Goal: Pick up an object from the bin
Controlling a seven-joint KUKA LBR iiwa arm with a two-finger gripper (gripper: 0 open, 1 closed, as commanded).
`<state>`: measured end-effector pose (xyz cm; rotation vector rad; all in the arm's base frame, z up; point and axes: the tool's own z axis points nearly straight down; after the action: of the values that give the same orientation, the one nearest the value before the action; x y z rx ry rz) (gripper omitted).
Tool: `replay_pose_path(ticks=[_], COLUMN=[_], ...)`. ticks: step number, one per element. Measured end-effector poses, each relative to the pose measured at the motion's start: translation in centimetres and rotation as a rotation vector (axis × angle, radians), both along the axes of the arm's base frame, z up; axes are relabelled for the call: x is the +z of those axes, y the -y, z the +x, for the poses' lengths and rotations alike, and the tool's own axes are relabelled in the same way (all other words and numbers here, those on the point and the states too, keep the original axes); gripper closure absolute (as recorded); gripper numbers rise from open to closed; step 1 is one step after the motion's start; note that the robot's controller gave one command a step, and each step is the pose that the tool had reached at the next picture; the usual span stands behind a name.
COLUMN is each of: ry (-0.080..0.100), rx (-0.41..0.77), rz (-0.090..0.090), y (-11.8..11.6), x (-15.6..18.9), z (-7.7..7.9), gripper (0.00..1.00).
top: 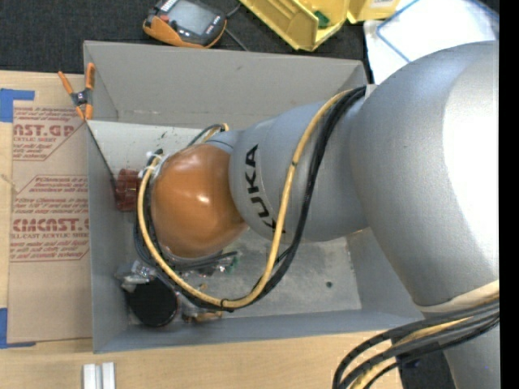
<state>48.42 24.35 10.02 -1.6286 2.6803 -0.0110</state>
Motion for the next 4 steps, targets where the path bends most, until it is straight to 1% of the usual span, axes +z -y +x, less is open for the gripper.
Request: replay_pose_path(ticks=[1,2,3,4], ry=[0.009,0.001,0.0,-0.007], rx=[-0.343,-0.079,-0.08,-0.08], rz=[0.019,0.003,0.003,0.0], y=[-0.2,-0.2,-0.2,-0.2], x=[-2.7,-3.1,-3.1,-1.7], z=[0.1,1.1,1.1,0.9], gripper=[0.0,1.0,1.0,1.0])
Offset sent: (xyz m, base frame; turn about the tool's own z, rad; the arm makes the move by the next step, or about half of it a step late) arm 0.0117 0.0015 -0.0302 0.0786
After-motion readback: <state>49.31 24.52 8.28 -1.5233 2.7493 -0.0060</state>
